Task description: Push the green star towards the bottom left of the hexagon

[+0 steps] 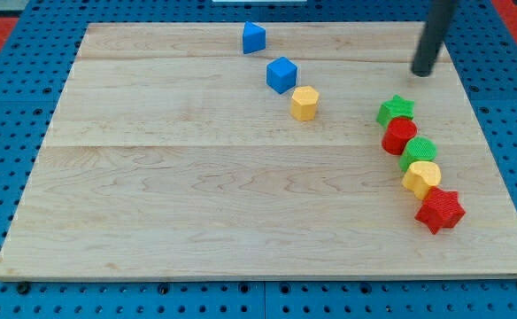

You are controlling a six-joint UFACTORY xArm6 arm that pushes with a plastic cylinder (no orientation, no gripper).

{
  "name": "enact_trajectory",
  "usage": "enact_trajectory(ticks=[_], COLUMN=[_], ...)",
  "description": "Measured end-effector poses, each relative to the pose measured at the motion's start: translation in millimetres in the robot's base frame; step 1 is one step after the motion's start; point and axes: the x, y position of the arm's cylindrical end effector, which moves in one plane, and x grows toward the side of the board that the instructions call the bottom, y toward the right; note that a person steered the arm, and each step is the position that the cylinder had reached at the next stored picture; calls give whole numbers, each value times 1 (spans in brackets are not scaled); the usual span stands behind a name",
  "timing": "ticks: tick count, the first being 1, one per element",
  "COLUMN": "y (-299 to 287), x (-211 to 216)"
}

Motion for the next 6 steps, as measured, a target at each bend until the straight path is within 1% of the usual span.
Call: enact_trajectory(ticks=[1, 2, 3, 4, 5, 6], y=[-19, -76, -112, -118, -89, -144], x=[51, 92, 100, 99, 71, 67])
